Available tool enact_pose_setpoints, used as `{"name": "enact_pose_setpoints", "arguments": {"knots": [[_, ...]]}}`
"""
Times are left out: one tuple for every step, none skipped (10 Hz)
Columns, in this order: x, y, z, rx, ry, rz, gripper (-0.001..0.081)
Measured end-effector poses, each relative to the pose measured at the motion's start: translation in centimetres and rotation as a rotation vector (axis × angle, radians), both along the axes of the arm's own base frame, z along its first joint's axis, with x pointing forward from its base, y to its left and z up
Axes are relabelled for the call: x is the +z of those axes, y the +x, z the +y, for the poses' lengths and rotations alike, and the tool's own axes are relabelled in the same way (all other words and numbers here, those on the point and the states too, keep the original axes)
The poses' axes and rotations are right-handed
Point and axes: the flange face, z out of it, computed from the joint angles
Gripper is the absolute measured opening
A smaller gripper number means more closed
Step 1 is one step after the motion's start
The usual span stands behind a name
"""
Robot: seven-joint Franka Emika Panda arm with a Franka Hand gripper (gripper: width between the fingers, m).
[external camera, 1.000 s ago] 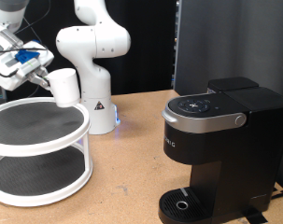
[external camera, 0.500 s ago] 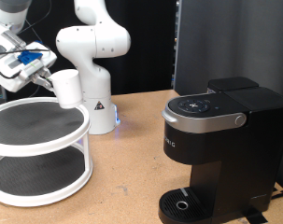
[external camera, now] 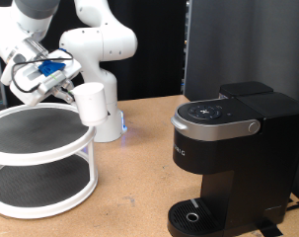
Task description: Make a cup of coffee with the keurig machine
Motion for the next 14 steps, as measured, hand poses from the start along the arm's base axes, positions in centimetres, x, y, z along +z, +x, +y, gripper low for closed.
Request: {"name": "enact_pose_setpoints", "arguments": {"knots": [[0.0,1.0,0.8,-0.001,-0.008,0.003,0.0075],[-0.1,1.9,1.5,-0.002,-0.016,0.002,0.0075],[-0.3,2.7,2.1,-0.005,-0.019,0.003,0.0075],[-0.5,3.4,2.7,-0.008,-0.019,0.004,0.0075],[-0.6,4.0,3.3,-0.014,-0.018,0.004,0.0075],[-0.7,4.5,3.8,-0.018,-0.016,0.003,0.0075],[-0.8,5.0,4.3,-0.022,-0.013,0.001,0.0075],[-0.8,5.5,4.8,-0.028,-0.009,0.0,0.0075],[-0.8,5.9,5.3,-0.025,-0.006,-0.001,0.0075],[-0.8,6.2,5.7,-0.018,-0.004,0.0,0.0075],[-0.8,6.3,5.9,-0.015,-0.004,0.001,0.0075],[-0.8,6.4,5.8,-0.016,-0.004,-0.001,0.0075],[-0.7,6.4,5.8,-0.013,-0.001,-0.001,0.0075],[-0.7,6.4,5.8,-0.009,0.0,0.0,0.0075]]}}
